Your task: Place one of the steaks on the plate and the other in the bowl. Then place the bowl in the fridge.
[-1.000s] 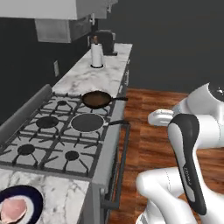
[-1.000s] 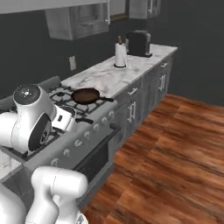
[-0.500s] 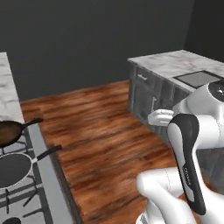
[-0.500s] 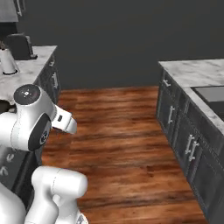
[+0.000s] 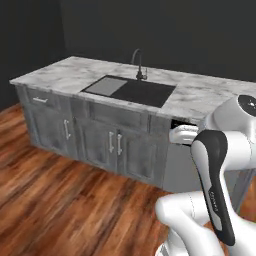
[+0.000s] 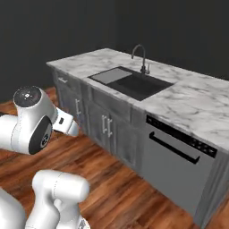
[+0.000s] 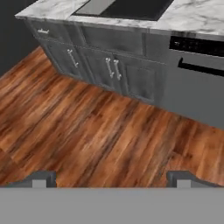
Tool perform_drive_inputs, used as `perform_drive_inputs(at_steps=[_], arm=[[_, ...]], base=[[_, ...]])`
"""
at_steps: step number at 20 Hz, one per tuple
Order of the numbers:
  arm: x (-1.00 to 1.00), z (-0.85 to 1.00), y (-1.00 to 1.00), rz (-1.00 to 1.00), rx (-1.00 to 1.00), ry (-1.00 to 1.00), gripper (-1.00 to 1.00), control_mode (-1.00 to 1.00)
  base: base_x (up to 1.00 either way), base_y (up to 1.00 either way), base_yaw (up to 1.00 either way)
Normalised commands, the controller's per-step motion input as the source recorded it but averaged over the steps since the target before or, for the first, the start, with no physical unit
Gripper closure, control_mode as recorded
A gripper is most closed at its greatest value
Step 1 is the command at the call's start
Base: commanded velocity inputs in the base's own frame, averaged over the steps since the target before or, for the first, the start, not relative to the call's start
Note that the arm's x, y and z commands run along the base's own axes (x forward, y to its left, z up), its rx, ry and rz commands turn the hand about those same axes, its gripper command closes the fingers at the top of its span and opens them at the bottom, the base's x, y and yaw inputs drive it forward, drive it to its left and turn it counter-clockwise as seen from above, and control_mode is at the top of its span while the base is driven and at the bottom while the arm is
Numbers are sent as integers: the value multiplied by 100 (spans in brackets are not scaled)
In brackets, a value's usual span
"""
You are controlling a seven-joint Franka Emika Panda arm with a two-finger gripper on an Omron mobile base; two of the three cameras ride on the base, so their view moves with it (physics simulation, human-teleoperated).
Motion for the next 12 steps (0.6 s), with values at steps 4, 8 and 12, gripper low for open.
perform_drive_inputs(at_steps=[4,8,12], arm=[[0,0,0,0,0,0,-100,100],[0,0,0,0,0,0,-100,100],[0,0,0,0,0,0,-100,100]], base=[[0,0,-100],[0,0,-100],[0,0,-100]])
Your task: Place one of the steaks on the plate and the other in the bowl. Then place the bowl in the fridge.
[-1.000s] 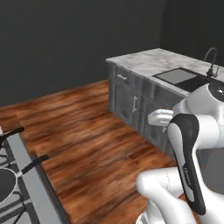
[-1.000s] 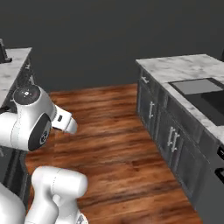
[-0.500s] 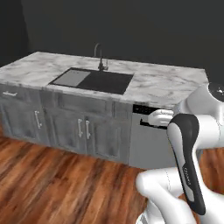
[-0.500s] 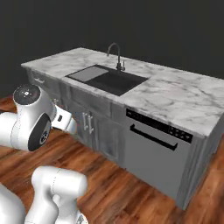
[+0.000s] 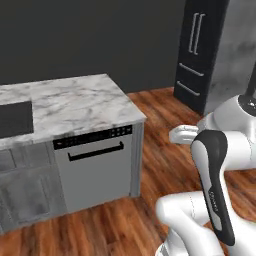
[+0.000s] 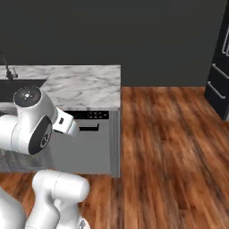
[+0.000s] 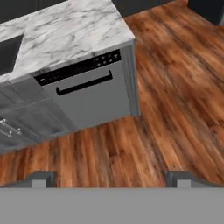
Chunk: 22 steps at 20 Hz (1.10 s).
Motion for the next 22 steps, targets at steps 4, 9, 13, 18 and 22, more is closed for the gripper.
perform_drive_inputs(at_steps=[4,9,13,18,22], arm=[[0,0,0,0,0,0,-100,100],[0,0,0,0,0,0,-100,100],[0,0,0,0,0,0,-100,100],[0,0,0,0,0,0,-100,100],[0,0,0,0,0,0,-100,100]], base=[[54,-9,-73],[100,-94,-6],[100,-100,0],[100,-98,0],[100,-26,-3]])
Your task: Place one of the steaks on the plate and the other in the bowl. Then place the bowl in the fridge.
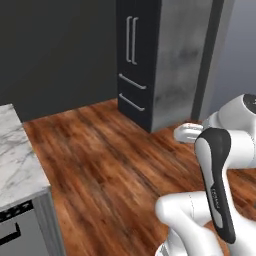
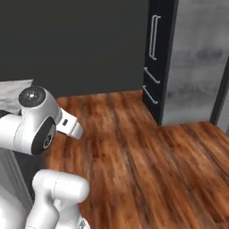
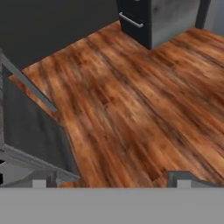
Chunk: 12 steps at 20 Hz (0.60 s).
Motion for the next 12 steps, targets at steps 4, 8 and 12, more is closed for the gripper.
perform_drive_inputs(at_steps=[4,8,12], arm=[[0,0,0,0,0,0,-100,100],[0,0,0,0,0,0,-100,100],[0,0,0,0,0,0,-100,100]], base=[[100,7,-15],[100,57,-50],[93,9,-69]])
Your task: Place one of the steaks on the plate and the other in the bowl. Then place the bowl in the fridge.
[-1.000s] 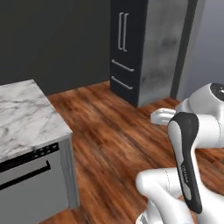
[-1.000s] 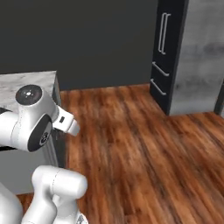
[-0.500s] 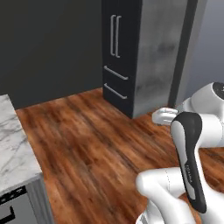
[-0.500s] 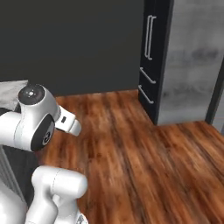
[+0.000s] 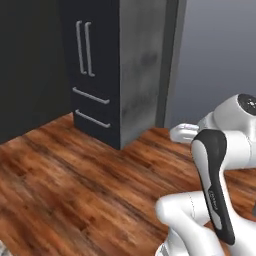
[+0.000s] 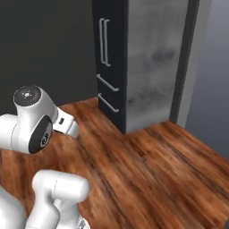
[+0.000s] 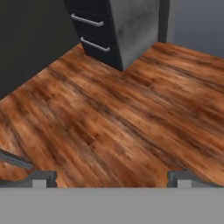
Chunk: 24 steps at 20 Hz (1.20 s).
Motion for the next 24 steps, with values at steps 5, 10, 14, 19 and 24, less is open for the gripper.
perform_drive_inputs(at_steps=[5,10,14,19,24], arm=[[0,0,0,0,0,0,-100,100],[0,0,0,0,0,0,-100,100],[0,0,0,0,0,0,-100,100],[0,0,0,0,0,0,-100,100],[0,0,0,0,0,0,-100,100]], base=[[100,-60,-18],[100,-26,-3],[100,93,-24],[100,100,-20],[100,100,-25]])
